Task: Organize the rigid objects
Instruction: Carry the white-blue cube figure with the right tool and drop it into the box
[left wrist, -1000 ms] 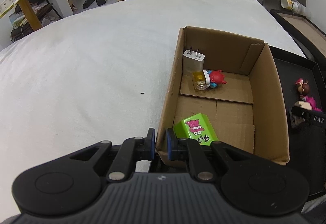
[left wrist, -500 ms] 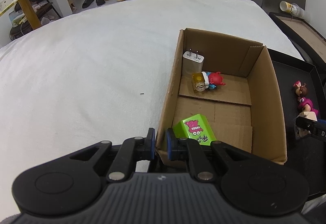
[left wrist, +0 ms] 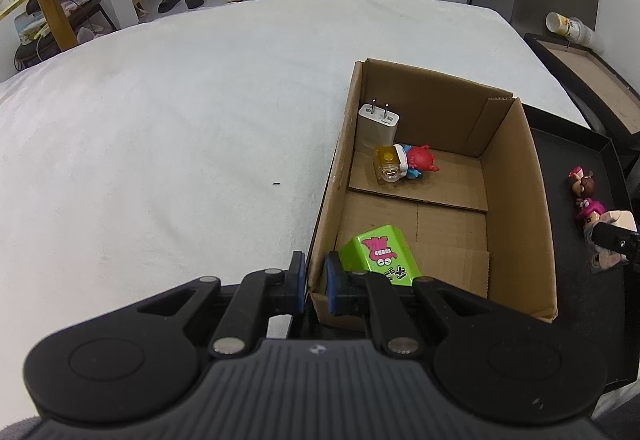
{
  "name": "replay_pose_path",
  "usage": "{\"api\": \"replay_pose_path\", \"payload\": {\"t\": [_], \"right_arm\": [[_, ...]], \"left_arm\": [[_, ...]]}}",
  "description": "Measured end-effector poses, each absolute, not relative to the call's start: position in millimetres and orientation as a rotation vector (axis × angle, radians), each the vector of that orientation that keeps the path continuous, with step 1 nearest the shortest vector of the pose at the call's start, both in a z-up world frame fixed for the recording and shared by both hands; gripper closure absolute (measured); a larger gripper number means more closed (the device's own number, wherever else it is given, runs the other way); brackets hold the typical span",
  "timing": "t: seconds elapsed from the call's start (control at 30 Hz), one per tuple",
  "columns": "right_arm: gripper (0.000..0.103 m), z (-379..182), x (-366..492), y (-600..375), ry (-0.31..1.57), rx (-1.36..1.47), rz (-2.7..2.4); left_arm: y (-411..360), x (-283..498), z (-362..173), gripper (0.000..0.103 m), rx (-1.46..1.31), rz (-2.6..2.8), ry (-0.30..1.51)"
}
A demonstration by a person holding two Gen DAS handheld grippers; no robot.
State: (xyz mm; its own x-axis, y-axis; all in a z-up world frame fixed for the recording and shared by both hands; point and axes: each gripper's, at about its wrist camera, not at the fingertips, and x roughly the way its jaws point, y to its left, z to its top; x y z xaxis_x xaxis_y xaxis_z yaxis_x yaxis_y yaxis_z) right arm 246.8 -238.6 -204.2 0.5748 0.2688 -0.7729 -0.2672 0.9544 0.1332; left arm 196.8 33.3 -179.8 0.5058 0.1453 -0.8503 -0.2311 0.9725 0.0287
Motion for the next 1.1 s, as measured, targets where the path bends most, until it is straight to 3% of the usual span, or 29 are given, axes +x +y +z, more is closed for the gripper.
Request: {"api": "replay_pose_path", "payload": {"t": [1.1], "right_arm": [[0.058,-145.0,248.7,-142.5,0.795,-0.139,0.356]], "left_arm": [[62.9,188.9,-181.6,0.093,-0.255,0.12,0.992]]}}
